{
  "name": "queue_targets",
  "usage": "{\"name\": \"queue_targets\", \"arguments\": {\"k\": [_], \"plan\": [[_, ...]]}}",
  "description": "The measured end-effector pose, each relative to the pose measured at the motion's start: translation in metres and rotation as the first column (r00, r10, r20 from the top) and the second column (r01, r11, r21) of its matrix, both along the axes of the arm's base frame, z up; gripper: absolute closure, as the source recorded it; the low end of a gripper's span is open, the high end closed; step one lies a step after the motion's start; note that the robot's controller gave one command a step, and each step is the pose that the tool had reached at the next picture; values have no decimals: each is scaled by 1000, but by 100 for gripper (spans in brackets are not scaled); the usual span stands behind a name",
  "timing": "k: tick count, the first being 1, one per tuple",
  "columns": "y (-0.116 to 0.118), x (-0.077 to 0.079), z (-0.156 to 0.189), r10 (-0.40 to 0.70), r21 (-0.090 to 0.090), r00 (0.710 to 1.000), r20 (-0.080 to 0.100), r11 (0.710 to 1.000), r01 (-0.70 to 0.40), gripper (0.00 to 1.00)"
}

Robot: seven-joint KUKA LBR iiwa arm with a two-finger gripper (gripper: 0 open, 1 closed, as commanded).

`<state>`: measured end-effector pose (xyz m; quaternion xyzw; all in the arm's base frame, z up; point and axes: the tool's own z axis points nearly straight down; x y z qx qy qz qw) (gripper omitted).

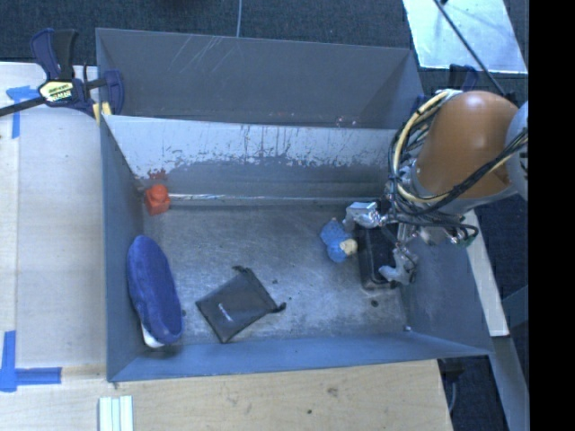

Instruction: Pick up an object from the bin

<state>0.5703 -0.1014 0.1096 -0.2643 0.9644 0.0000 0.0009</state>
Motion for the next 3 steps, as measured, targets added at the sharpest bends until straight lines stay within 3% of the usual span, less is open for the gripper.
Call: {"name": "queue_targets", "arguments": {"k": [1, 2, 3], "plan": [[68, 49, -35, 389, 2, 921, 15, 921, -389, 0], [48, 54, 6, 298, -3, 955, 7, 955, -298, 0], [49, 53, 3, 297, 0, 955, 3, 955, -297, 100]]}}
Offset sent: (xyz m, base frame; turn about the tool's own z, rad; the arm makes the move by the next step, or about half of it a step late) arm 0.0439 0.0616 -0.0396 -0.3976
